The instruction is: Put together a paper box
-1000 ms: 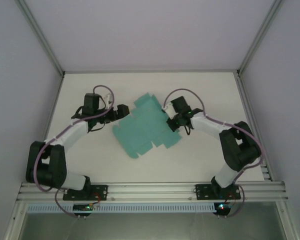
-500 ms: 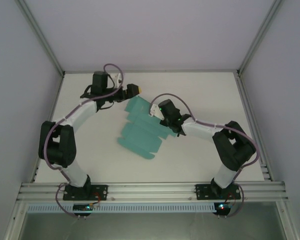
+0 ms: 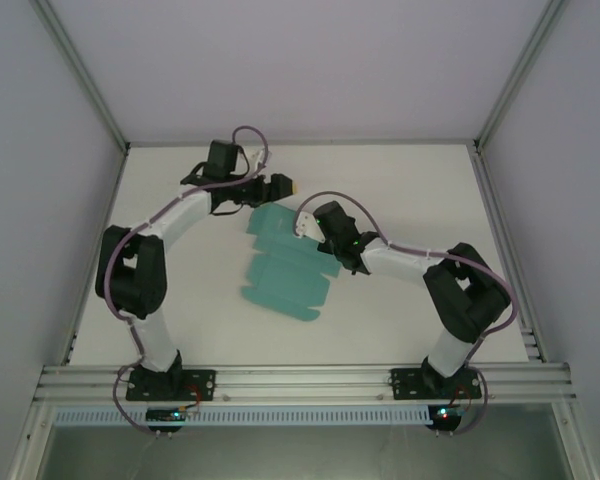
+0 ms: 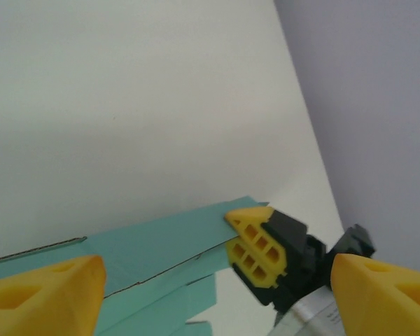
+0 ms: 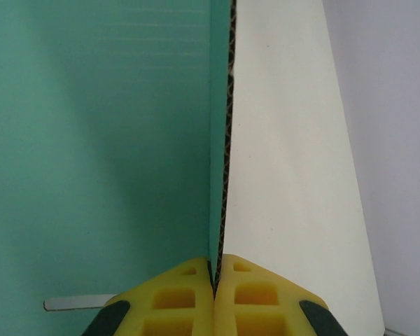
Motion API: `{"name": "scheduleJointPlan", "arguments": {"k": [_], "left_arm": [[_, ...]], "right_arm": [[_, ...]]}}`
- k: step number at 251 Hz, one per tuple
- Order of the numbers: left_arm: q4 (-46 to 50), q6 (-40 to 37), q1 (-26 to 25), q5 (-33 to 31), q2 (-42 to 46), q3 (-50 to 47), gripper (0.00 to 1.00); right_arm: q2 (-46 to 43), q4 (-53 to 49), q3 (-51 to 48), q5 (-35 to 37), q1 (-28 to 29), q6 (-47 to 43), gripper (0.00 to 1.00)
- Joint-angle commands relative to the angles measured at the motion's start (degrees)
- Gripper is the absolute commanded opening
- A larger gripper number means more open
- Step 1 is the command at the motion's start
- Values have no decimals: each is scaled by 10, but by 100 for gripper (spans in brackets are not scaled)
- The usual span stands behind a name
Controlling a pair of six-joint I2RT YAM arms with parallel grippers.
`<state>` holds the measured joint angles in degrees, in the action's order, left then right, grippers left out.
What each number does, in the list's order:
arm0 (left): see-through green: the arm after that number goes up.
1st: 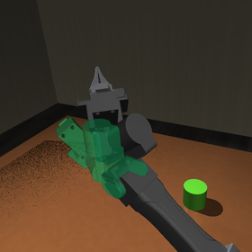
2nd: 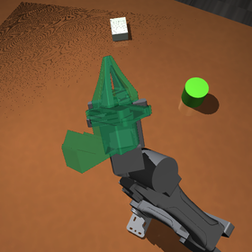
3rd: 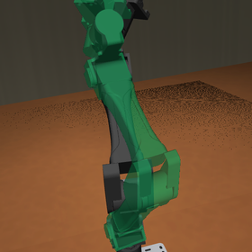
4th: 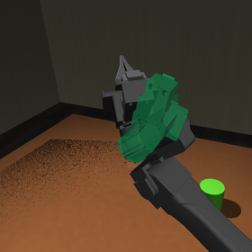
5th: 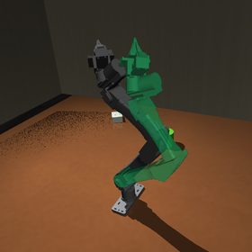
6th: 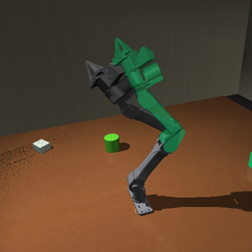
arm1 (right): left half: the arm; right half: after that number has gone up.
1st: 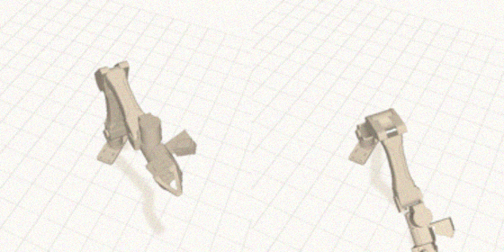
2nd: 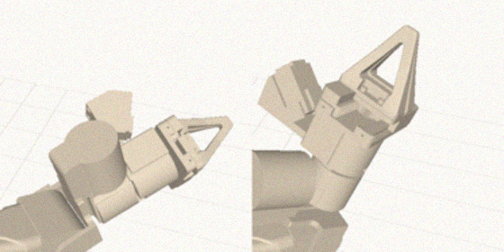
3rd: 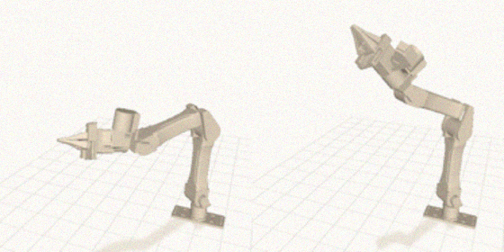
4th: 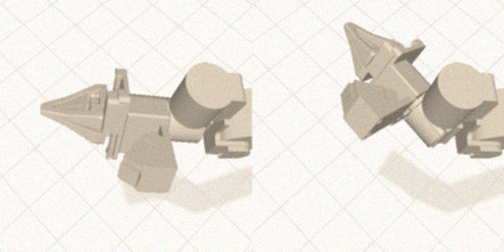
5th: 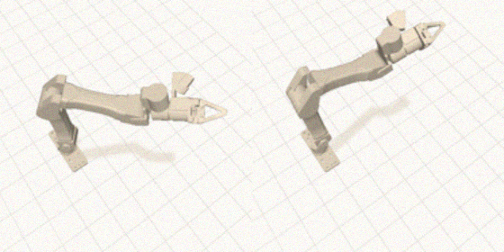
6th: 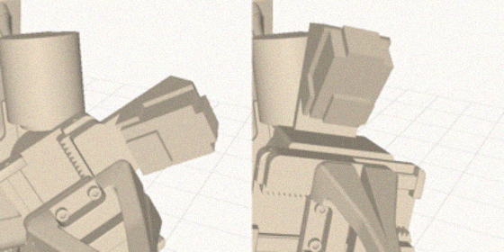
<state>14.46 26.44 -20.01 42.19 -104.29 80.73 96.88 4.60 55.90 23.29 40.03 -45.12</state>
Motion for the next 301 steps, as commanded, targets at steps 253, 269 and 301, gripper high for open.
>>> {"name": "scheduleJointPlan", "arguments": {"k": [253, 269, 301], "left_arm": [[-158, 93, -32, 109, -5, -66, 58], [-114, 61, -30, 69, 11, -71, 60], [-37, 4, -13, -59, 76, -115, 90]], "right_arm": [[-57, 84, -44, -34, 19, 13, 0], [-64, 82, -49, -29, 14, 15, 0], [-85, 59, -60, -28, -5, 24, 0]]}}
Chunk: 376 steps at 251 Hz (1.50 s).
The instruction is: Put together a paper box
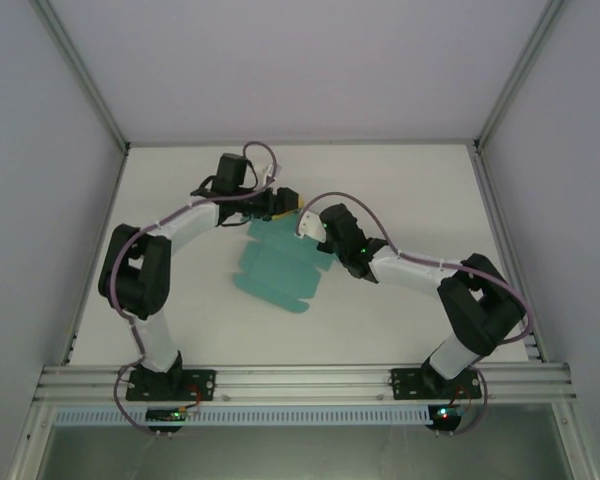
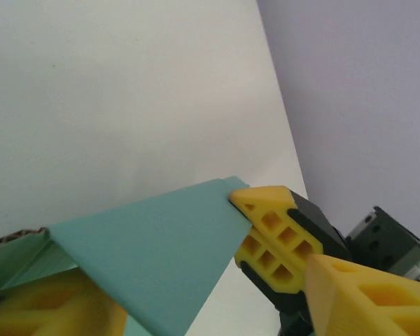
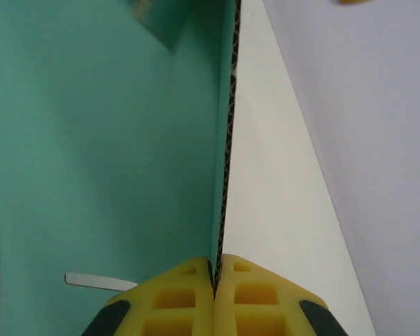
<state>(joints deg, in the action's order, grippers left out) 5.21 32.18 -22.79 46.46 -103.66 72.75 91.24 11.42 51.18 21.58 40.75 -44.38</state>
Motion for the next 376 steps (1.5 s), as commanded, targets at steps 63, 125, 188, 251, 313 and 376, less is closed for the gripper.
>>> {"name": "scheduleJointPlan", "arguments": {"k": [63, 125, 188, 251, 313, 376], "left_arm": [[92, -95, 94, -274, 199, -200, 100], [52, -108, 125, -271, 161, -226, 100], [-31, -131, 104, -151, 110, -215, 100], [-122, -107, 81, -55, 92, -232, 100], [-130, -107, 49, -34, 35, -194, 85], [-165, -78, 50, -27, 24, -203, 25]], "right_arm": [[-74, -67, -35, -54, -54, 51, 0], [-87, -86, -35, -95, -61, 74, 0], [-86, -82, -23, -107, -70, 108, 0], [-79, -50, -28, -134, -74, 135, 0], [-69, -6, -38, -148, -62, 156, 0], [-66, -2, -40, -148, -59, 158, 0]]}}
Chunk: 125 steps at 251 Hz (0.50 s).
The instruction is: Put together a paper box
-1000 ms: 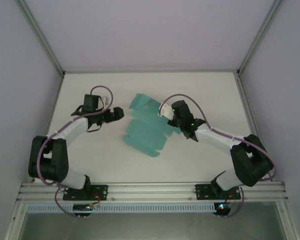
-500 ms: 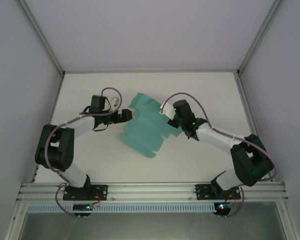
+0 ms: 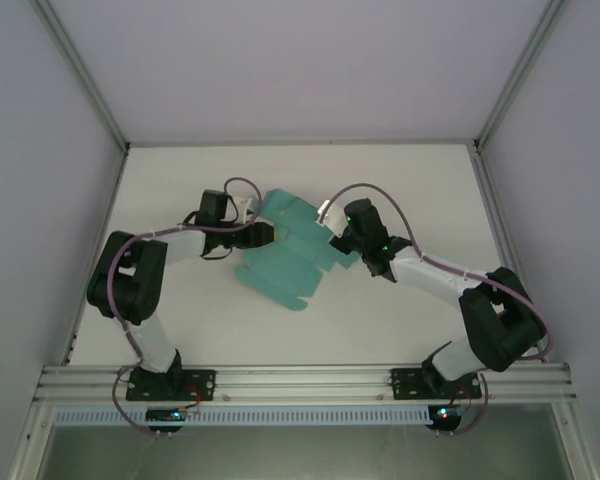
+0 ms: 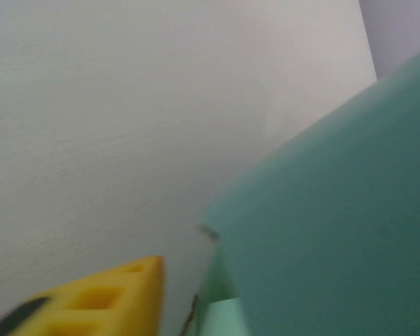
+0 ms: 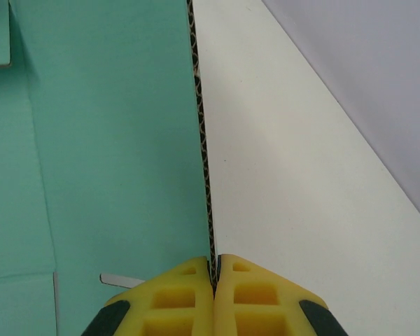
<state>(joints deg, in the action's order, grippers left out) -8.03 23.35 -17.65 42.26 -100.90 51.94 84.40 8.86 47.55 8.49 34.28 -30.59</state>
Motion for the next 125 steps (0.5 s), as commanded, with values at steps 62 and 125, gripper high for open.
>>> {"name": "scheduleJointPlan", "arguments": {"k": [62, 125], "left_arm": [[-30, 17, -2, -13, 6, -6, 14], [-3, 4, 11, -48, 60, -28, 64]], "right_arm": [[-9, -6, 1, -8, 8, 10, 0], [-9, -26, 28, 49, 13, -70, 0]]}}
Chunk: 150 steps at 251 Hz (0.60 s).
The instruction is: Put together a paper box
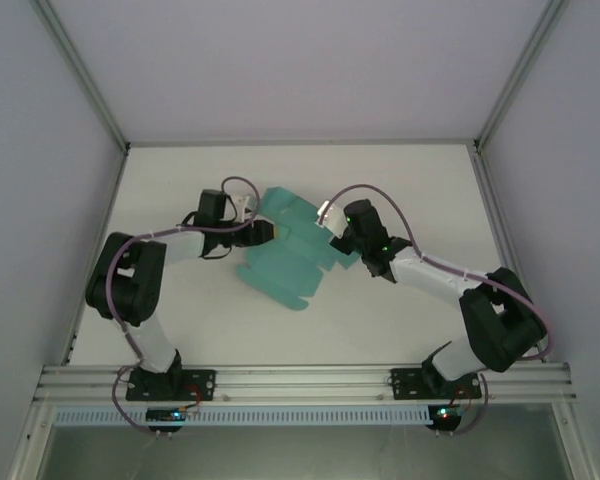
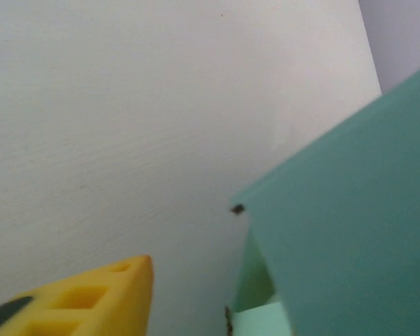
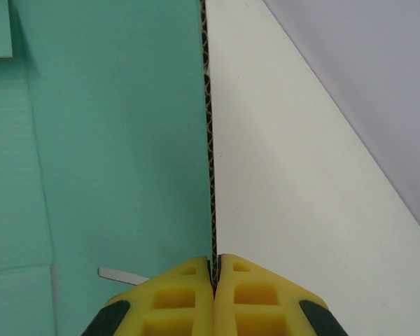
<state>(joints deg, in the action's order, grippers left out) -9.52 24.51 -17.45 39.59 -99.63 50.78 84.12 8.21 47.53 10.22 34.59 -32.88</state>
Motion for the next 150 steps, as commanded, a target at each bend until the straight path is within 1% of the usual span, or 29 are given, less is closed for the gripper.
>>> {"name": "scheduleJointPlan", "arguments": {"k": [1, 18, 24, 32, 34, 59, 73, 111, 150], "left_arm": [[12, -8, 9, -22, 49, -17, 64], [25, -10, 20, -28, 76, -27, 75], [30, -10, 24, -30, 87, -30, 83], [37, -12, 28, -35, 103, -36, 98], [39, -13, 30, -36, 107, -36, 100], [77, -23, 45, -67, 157, -41, 100], [101, -29, 51, -91, 183, -38, 100], [159, -19, 68, -178, 233, -23, 100], [191, 7, 82, -250, 236, -6, 100]], "right_arm": [[-6, -20, 29, 33, 10, -49, 0], [1, -19, 37, 61, 18, -96, 0], [5, -17, 40, 72, 21, -116, 0], [10, -12, 43, 86, 25, -148, 0], [11, -9, 44, 90, 26, -157, 0], [38, 14, 68, 147, 39, -256, 0], [55, 39, 78, 166, 45, -303, 0], [87, 194, 68, 173, 54, -435, 0], [134, 337, 38, 181, 63, -539, 0]]}}
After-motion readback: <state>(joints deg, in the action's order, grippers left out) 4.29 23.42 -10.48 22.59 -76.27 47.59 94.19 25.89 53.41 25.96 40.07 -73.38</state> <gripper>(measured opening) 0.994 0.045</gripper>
